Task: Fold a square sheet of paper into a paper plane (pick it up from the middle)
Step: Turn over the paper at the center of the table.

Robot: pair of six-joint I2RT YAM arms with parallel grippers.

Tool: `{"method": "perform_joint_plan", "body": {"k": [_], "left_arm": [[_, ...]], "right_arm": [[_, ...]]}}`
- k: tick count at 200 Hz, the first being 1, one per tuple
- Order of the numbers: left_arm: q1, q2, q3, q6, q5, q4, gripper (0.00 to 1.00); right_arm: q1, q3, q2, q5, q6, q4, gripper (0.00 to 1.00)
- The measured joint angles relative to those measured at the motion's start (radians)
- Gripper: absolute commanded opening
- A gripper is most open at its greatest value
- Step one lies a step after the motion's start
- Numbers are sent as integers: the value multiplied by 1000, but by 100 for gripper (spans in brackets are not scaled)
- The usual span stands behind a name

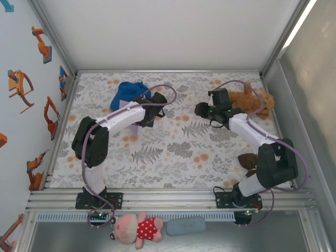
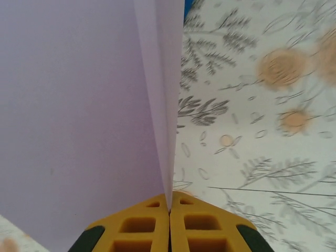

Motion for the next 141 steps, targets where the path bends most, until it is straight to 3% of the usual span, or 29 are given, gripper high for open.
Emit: {"method": "perform_joint_plan", "body": {"k": [51,141], "left_arm": [[-67,217,98,-21,-153,-130,9],[-131,396,179,-82,-188,-179,14]], "right_arm": [[-28,-35,-13,28,0,-23,41],[-39,-40,-9,-5,14,-22,38]]}}
